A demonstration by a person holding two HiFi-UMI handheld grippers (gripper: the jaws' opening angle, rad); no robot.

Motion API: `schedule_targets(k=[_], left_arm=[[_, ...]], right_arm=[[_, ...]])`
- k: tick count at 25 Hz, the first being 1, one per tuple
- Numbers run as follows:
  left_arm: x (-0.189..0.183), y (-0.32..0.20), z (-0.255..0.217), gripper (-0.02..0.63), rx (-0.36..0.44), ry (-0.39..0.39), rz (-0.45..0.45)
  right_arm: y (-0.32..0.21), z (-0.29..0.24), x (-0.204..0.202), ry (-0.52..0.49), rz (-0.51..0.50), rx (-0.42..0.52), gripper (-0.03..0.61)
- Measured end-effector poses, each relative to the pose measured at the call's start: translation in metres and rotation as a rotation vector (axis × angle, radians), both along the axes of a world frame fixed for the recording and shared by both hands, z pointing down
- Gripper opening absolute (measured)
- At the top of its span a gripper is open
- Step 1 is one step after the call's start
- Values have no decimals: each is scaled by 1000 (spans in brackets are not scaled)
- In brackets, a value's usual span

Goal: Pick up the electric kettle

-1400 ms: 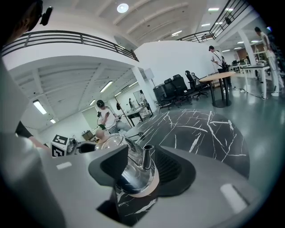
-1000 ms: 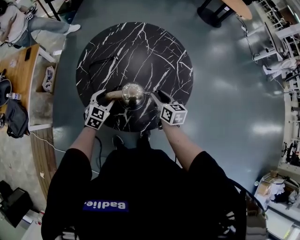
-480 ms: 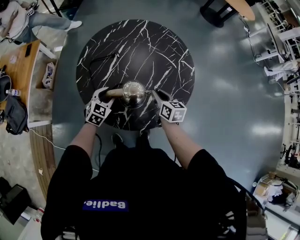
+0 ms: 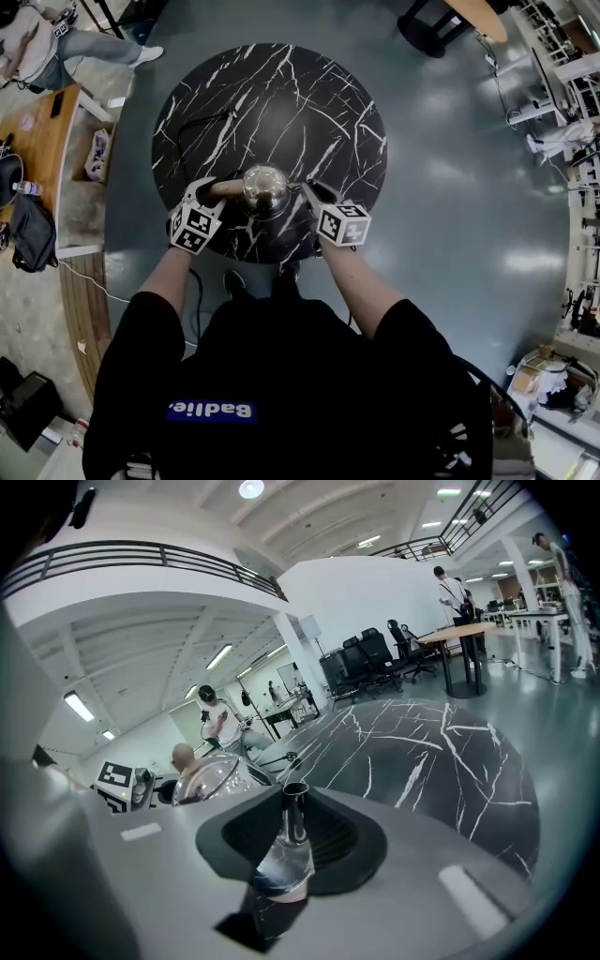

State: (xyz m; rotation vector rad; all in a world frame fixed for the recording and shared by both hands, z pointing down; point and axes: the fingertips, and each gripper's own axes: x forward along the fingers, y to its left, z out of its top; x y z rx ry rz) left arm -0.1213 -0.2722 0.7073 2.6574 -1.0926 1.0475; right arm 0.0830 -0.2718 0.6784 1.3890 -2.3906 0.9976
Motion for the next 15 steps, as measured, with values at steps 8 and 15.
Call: schedule_targets(k=[8, 15], left_arm=[[1, 2, -10, 156, 15, 2, -4], [1, 5, -31, 155, 47, 5, -1]], right_arm=[[2, -9, 2, -4, 4, 18, 67], [4, -28, 1, -12, -6, 50, 67]])
